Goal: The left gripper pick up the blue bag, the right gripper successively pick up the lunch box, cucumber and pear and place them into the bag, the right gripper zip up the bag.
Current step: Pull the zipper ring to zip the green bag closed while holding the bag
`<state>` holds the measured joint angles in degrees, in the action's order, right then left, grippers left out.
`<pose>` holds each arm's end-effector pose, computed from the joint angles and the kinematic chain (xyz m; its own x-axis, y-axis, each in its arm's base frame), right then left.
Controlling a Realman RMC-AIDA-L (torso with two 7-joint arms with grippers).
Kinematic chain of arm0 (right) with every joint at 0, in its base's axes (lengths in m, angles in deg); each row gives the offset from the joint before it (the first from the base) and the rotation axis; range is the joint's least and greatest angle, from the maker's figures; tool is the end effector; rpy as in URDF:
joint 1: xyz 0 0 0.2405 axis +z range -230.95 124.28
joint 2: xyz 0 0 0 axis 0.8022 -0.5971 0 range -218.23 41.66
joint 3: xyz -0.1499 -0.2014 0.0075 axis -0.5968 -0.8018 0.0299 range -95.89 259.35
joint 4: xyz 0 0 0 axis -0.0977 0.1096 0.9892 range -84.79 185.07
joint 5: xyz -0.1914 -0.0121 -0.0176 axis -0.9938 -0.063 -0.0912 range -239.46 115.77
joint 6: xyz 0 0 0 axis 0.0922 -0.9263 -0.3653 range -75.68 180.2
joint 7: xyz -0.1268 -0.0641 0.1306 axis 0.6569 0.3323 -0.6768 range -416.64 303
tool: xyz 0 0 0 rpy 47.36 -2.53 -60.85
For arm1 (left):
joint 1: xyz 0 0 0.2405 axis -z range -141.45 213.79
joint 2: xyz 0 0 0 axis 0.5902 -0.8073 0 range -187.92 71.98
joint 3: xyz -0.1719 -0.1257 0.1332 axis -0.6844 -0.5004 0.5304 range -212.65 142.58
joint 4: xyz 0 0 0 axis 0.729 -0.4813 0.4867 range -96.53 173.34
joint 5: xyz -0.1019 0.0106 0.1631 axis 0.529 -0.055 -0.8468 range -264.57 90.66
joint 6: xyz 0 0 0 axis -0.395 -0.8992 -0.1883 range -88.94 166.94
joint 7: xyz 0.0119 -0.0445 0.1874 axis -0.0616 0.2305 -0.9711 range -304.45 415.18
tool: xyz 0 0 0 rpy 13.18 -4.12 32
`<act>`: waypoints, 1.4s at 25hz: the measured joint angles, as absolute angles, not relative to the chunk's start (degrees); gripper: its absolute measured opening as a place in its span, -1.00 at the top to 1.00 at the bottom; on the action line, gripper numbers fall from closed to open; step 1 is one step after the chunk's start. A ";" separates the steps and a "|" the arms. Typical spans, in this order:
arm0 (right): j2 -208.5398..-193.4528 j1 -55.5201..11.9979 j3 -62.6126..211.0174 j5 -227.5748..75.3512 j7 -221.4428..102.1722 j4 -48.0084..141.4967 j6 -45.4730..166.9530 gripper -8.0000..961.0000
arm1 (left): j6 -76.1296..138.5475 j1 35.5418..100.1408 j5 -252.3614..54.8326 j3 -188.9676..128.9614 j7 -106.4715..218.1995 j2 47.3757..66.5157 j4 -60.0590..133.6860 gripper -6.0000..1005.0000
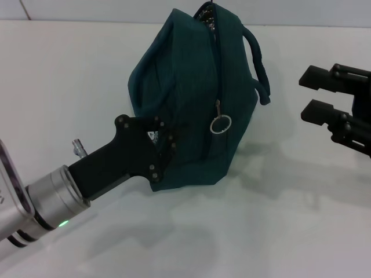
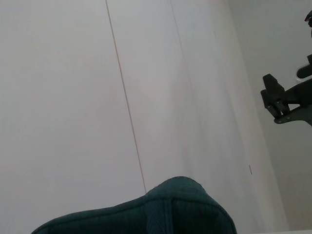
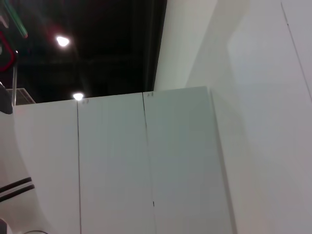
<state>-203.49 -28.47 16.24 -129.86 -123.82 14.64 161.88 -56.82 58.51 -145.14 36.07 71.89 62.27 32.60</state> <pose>0.1417 0.2727 0.0160 0.4822 -0.0058 -0.8760 -0.0794 -0.9961 -0.0371 -0.2134 0.2657 -0.0678 0.6619 -0.2584 0.7036 0.2505 -0.8085 -0.5326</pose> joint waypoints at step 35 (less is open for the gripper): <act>-204.20 -24.49 7.84 -142.83 -123.82 15.23 139.42 0.09 | -57.68 57.95 -145.22 36.07 72.04 62.38 32.70 0.88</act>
<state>-204.20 -24.49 7.84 -142.83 -123.82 15.23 139.42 -57.68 57.95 -145.22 36.07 72.04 62.38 32.70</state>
